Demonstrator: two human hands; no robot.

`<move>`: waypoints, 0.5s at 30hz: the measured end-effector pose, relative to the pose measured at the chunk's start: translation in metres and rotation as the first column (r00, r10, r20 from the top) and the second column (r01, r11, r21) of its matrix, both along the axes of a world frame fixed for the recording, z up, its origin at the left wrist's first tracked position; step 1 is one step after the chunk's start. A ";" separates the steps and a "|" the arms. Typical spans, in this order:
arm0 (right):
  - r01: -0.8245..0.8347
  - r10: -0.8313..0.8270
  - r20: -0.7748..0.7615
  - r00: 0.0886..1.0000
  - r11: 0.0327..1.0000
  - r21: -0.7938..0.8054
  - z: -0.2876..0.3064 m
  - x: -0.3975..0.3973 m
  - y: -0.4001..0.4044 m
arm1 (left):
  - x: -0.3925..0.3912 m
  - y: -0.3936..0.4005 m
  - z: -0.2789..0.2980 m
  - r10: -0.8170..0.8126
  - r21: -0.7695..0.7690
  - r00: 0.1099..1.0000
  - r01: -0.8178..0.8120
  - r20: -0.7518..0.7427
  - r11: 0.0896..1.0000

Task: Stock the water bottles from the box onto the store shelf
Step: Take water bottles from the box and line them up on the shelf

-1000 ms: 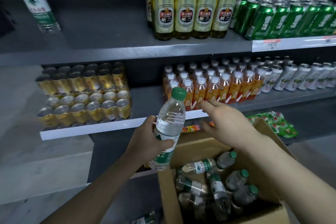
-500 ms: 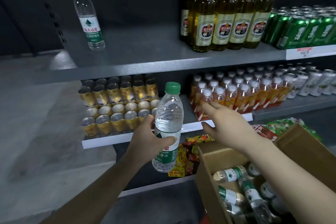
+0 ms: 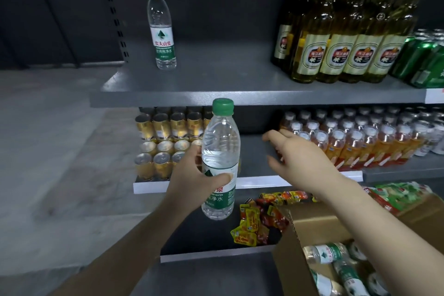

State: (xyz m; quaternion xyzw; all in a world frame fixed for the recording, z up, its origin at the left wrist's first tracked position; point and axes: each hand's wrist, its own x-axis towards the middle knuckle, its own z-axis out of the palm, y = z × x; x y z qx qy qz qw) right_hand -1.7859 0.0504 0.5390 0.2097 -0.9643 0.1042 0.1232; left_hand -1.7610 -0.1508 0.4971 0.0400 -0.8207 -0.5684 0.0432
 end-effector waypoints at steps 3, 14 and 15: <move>-0.038 0.038 -0.015 0.999 0.999 -0.001 0.008 -0.017 -0.007 | -0.012 -0.005 0.008 0.037 0.005 0.999 -0.036 -0.020 0.999; -0.104 0.099 -0.067 0.993 0.992 -0.072 0.035 -0.089 -0.014 | -0.063 -0.011 0.046 0.132 0.047 0.984 -0.127 -0.122 0.991; -0.111 0.106 -0.069 0.992 0.990 -0.083 0.037 -0.094 -0.015 | -0.067 -0.012 0.049 0.146 0.052 0.980 -0.141 -0.131 0.989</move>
